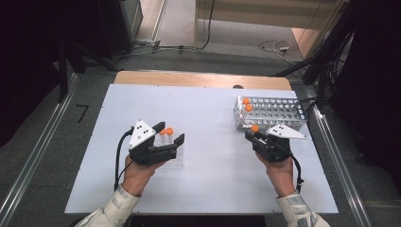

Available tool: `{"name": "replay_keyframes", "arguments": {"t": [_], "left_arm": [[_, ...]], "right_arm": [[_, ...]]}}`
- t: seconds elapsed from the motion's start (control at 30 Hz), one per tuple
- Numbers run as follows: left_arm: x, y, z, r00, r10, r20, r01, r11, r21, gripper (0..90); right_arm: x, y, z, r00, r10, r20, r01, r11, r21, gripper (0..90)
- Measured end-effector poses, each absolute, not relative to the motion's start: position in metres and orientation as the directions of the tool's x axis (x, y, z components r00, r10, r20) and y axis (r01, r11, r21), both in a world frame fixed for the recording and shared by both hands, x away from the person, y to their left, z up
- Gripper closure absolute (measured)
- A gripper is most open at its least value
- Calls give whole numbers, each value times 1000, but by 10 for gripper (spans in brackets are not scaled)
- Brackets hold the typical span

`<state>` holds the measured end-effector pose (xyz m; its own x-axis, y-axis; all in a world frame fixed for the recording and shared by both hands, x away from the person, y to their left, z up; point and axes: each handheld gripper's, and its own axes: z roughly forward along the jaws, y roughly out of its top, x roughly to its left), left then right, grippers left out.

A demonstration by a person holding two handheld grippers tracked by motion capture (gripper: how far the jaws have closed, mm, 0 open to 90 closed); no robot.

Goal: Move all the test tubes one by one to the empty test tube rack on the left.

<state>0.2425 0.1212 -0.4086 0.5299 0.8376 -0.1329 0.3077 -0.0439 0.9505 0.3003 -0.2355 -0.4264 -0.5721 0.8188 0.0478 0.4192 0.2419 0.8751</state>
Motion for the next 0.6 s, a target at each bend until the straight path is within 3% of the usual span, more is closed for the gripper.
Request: {"name": "replay_keyframes", "arguments": {"t": [0.6], "left_arm": [[232, 76, -418, 650, 754, -96, 302, -141, 943, 263]], "right_arm": [[277, -175, -442, -728, 685, 18, 381, 382, 842, 715]]}}
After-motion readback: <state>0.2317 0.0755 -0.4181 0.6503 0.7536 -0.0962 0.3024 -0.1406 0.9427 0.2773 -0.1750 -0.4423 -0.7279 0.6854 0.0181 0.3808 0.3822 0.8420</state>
